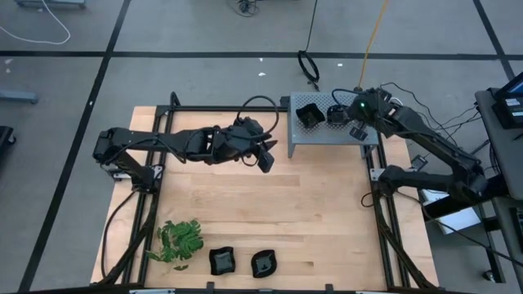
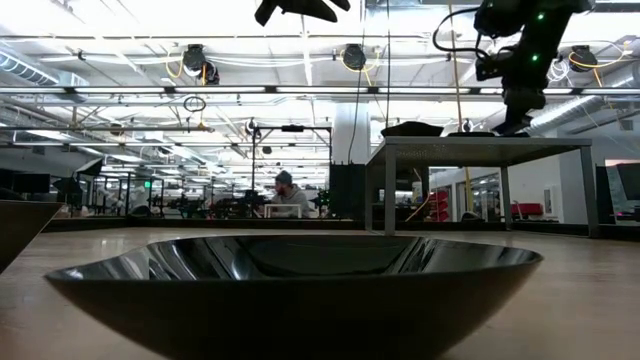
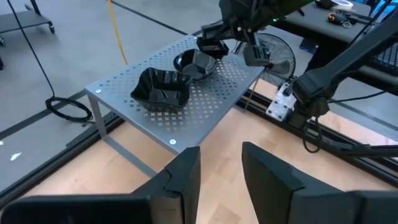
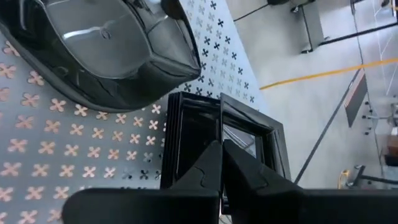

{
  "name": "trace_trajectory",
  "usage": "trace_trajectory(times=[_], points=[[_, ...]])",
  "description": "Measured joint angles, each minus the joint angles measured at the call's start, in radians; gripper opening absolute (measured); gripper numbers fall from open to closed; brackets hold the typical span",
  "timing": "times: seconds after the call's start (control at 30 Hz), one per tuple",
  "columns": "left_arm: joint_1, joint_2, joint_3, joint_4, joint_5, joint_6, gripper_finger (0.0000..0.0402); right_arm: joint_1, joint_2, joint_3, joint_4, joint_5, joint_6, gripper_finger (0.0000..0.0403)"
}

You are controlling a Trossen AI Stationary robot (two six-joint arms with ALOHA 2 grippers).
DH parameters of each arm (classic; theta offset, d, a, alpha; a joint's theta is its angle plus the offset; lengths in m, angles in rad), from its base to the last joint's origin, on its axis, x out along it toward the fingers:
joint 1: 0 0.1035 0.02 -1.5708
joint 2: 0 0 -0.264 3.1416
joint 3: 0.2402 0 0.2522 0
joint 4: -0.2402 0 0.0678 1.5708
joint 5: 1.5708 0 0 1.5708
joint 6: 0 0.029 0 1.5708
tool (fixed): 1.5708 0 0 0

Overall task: Pick & Place Mini shaped plates
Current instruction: Stack the black square plate on top of the black square plate on the shelf

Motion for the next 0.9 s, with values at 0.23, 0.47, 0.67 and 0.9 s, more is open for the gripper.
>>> trace_trajectory(times=[0.23,0.47,0.67,0.9], points=[[0.0,0.0,0.0,0.0,0.0,0.003,0.012,-0.009,0.006,0.0,0.008,-0.121,-0.008,0.0],[0.0,0.0,0.0,0.0,0.0,0.007,0.012,-0.009,0.006,0.0,0.029,-0.122,-0.023,0.0],[0.0,0.0,0.0,-0.001,0.0,0.01,0.012,-0.009,0.006,0.0,0.031,-0.094,-0.031,0.0],[0.0,0.0,0.0,-0.001,0.0,0.033,0.012,-0.008,0.006,0.0,0.021,-0.097,-0.053,0.0]])
